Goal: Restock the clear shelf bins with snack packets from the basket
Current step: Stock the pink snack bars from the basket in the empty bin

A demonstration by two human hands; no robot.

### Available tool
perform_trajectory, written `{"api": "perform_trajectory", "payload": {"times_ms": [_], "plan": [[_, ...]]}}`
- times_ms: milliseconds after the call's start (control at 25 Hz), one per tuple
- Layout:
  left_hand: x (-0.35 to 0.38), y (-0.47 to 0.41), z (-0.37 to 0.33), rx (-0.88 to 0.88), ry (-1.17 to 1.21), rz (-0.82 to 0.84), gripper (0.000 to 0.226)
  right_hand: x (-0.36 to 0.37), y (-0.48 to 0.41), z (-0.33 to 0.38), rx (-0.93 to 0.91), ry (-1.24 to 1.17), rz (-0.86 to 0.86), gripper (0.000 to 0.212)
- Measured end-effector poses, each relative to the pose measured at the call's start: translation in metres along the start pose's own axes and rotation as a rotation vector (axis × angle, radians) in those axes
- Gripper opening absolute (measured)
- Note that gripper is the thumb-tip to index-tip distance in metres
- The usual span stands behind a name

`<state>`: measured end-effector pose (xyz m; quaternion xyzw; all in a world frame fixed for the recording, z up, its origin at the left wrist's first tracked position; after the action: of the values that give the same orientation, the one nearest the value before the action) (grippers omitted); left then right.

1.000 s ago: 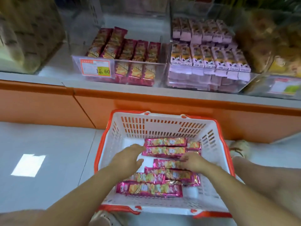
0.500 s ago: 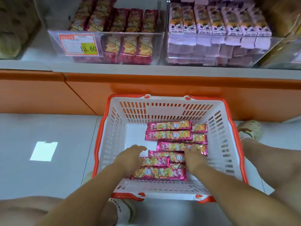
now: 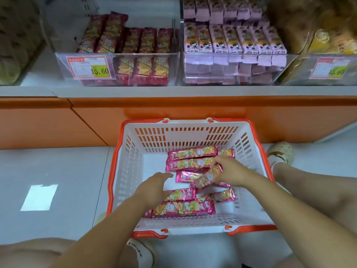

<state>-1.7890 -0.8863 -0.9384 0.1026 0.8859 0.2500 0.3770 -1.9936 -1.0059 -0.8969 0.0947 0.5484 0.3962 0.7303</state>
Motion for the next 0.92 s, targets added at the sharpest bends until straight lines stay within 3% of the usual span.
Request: {"api": "perform_trajectory", "payload": {"times_ms": [120, 240, 360, 480, 560, 680, 920], "plan": [[-0.004, 0.002, -0.023, 0.086, 0.044, -0.006, 0.069, -0.030, 0.026, 0.006, -0.050, -0.161, 0.003, 0.038], [-0.011, 0.006, -0.047, 0.179, 0.107, 0.001, 0.075, -0.053, 0.042, 0.011, -0.077, -0.440, -0.034, 0.050], [-0.015, 0.011, -0.055, 0.182, 0.164, 0.048, 0.074, -0.068, 0.044, 0.009, -0.080, -0.755, -0.123, 0.049], [-0.019, 0.015, -0.052, 0.097, 0.294, 0.106, 0.064, -0.076, 0.044, 0.010, -0.069, -1.037, -0.169, 0.049], [-0.022, 0.017, -0.053, 0.073, 0.399, 0.150, 0.040, -0.077, 0.041, 0.013, -0.069, -1.151, -0.201, 0.049], [-0.023, 0.023, -0.056, 0.053, 0.525, 0.203, 0.013, -0.070, 0.034, 0.012, -0.045, -1.250, -0.248, 0.043], [-0.021, 0.027, -0.051, 0.000, 0.627, 0.244, 0.033, -0.058, 0.029, 0.018, -0.057, -1.248, -0.199, 0.042]]}}
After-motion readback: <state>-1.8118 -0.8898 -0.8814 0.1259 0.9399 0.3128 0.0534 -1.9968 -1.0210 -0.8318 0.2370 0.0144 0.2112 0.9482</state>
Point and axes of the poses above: each hand's wrist, its own y-axis away from the middle knuckle, its own x-axis out of the palm, z = x × y, the point moved 6 cm from there along -y, towards the middle knuckle, and after that the axes turned 8 degrees about y, right-handed, at the moved point
